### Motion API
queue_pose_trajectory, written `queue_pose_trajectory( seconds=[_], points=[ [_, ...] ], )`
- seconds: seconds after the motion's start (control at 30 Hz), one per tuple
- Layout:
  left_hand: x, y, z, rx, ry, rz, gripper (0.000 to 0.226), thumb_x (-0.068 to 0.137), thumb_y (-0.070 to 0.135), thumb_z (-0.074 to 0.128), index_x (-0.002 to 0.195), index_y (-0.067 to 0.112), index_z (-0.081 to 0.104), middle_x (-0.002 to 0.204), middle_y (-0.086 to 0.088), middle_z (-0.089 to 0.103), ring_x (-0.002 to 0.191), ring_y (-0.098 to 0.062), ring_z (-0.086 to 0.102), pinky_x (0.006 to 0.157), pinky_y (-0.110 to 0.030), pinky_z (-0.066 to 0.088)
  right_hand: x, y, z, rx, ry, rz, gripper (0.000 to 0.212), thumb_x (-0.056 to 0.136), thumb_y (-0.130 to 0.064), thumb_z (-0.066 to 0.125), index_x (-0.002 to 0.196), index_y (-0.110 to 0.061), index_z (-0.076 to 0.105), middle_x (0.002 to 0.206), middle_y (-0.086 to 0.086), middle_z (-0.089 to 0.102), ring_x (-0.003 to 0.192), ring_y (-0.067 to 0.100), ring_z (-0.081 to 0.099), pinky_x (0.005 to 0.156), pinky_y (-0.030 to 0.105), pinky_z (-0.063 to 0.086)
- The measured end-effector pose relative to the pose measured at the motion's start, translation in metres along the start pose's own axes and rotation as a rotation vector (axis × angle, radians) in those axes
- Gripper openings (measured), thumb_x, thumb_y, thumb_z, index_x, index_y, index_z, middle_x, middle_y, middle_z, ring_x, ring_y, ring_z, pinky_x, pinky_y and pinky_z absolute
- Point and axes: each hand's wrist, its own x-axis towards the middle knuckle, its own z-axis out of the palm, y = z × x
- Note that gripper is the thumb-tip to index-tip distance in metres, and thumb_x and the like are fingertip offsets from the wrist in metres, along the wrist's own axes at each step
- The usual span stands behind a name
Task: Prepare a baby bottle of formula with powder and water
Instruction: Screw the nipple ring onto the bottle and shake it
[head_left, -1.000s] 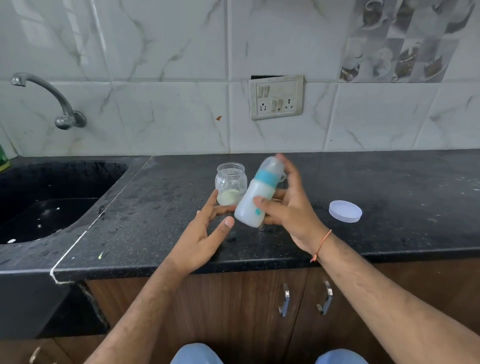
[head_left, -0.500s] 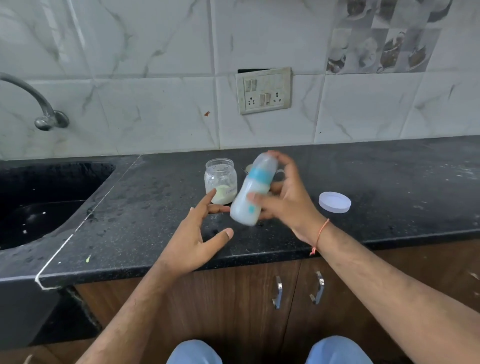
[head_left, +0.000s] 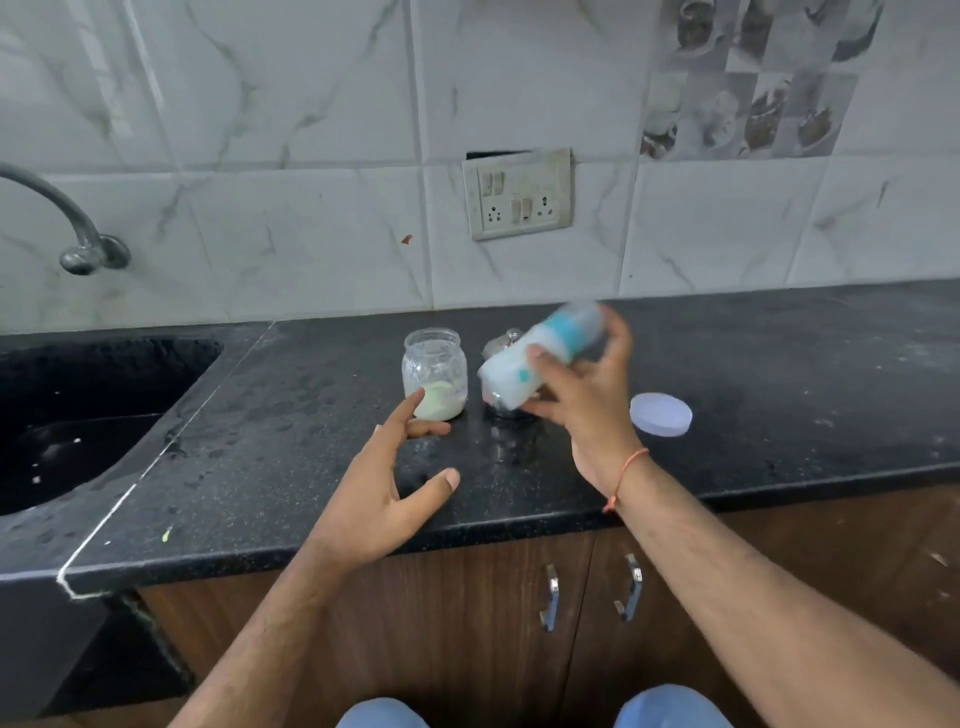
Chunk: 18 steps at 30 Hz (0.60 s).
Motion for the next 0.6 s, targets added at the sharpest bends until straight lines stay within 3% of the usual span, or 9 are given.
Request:
queue_pose_trajectory(
  seconds=[0.03, 0.13, 0.2, 0.23, 0.3, 0.37, 0.43, 0.5, 0.6],
  points=[
    [-0.001, -0.001, 0.001, 0.005, 0.015, 0.004, 0.09, 0.092, 0.055, 0.071, 0.167, 0.051, 0.023, 0.142, 0.037, 0.061, 0.086, 0.004, 0.062, 0.091, -0.041, 0.052, 0.002, -0.001, -0.002, 0.001, 0.014, -0.008, 0.076, 0.091, -0.004, 0.08, 0.142, -0.042, 0.037, 0.125, 0.009, 0.071, 0.111, 0.031, 0.076, 0.072, 0.053, 0.066],
    [-0.002, 0.001, 0.0, 0.014, 0.007, 0.023, 0.089, 0.089, 0.06, 0.069, 0.166, 0.052, 0.025, 0.146, 0.033, 0.061, 0.113, -0.002, 0.067, 0.11, -0.046, 0.052, 0.0, -0.001, 0.001, -0.21, -0.196, -0.009, 0.083, 0.083, -0.011, 0.087, 0.142, -0.048, 0.041, 0.14, 0.009, 0.063, 0.112, 0.031, 0.075, 0.077, 0.054, 0.066],
    [-0.001, 0.0, -0.001, 0.03, 0.014, 0.004, 0.087, 0.094, 0.053, 0.074, 0.167, 0.049, 0.027, 0.146, 0.031, 0.061, 0.093, -0.005, 0.07, 0.102, -0.046, 0.056, 0.003, -0.002, 0.001, -0.143, -0.046, -0.051, 0.078, 0.087, -0.009, 0.084, 0.14, -0.047, 0.041, 0.135, 0.014, 0.066, 0.112, 0.032, 0.075, 0.075, 0.054, 0.066],
    [0.0, -0.001, 0.001, 0.045, 0.021, -0.011, 0.086, 0.097, 0.046, 0.077, 0.168, 0.046, 0.029, 0.145, 0.032, 0.061, 0.092, -0.016, 0.072, 0.101, -0.054, 0.056, 0.006, -0.001, -0.002, -0.105, -0.004, -0.043, 0.077, 0.09, -0.008, 0.082, 0.14, -0.045, 0.038, 0.131, 0.014, 0.068, 0.111, 0.032, 0.075, 0.074, 0.054, 0.066],
    [0.0, -0.001, 0.004, 0.071, 0.01, -0.036, 0.085, 0.099, 0.041, 0.078, 0.168, 0.045, 0.029, 0.145, 0.035, 0.06, 0.114, -0.05, 0.065, 0.108, -0.068, 0.049, 0.006, -0.007, 0.005, -0.211, -0.102, -0.061, 0.082, 0.085, -0.009, 0.086, 0.141, -0.046, 0.039, 0.132, 0.007, 0.067, 0.112, 0.033, 0.074, 0.077, 0.055, 0.066],
    [0.0, -0.003, 0.0, 0.065, 0.001, -0.045, 0.086, 0.098, 0.045, 0.077, 0.169, 0.045, 0.028, 0.145, 0.037, 0.059, 0.124, -0.058, 0.057, 0.111, -0.068, 0.046, 0.004, -0.006, 0.007, -0.295, -0.175, -0.057, 0.083, 0.081, -0.01, 0.089, 0.14, -0.047, 0.043, 0.133, 0.004, 0.067, 0.111, 0.033, 0.075, 0.078, 0.055, 0.066],
    [0.004, -0.008, 0.002, 0.051, 0.008, -0.072, 0.085, 0.099, 0.043, 0.077, 0.169, 0.042, 0.03, 0.144, 0.038, 0.059, 0.129, -0.062, 0.051, 0.114, -0.07, 0.043, 0.008, -0.004, 0.002, -0.26, -0.003, -0.118, 0.078, 0.087, -0.006, 0.084, 0.139, -0.045, 0.04, 0.127, 0.014, 0.071, 0.11, 0.034, 0.075, 0.075, 0.057, 0.066],
    [0.004, -0.009, 0.004, 0.055, 0.007, -0.079, 0.086, 0.097, 0.052, 0.075, 0.17, 0.042, 0.029, 0.145, 0.039, 0.058, 0.145, -0.056, 0.045, 0.123, -0.067, 0.039, 0.01, -0.006, -0.003, -0.259, -0.016, -0.133, 0.079, 0.086, -0.011, 0.085, 0.138, -0.047, 0.039, 0.127, 0.015, 0.071, 0.109, 0.031, 0.076, 0.077, 0.057, 0.066],
    [0.004, -0.012, 0.002, 0.084, -0.001, -0.065, 0.093, 0.09, 0.069, 0.066, 0.17, 0.042, 0.028, 0.146, 0.036, 0.058, 0.155, -0.008, 0.043, 0.133, -0.044, 0.029, -0.003, 0.003, -0.003, -0.419, -0.23, -0.067, 0.085, 0.079, -0.015, 0.09, 0.14, -0.05, 0.043, 0.134, 0.006, 0.068, 0.108, 0.027, 0.076, 0.08, 0.053, 0.066]
  ],
)
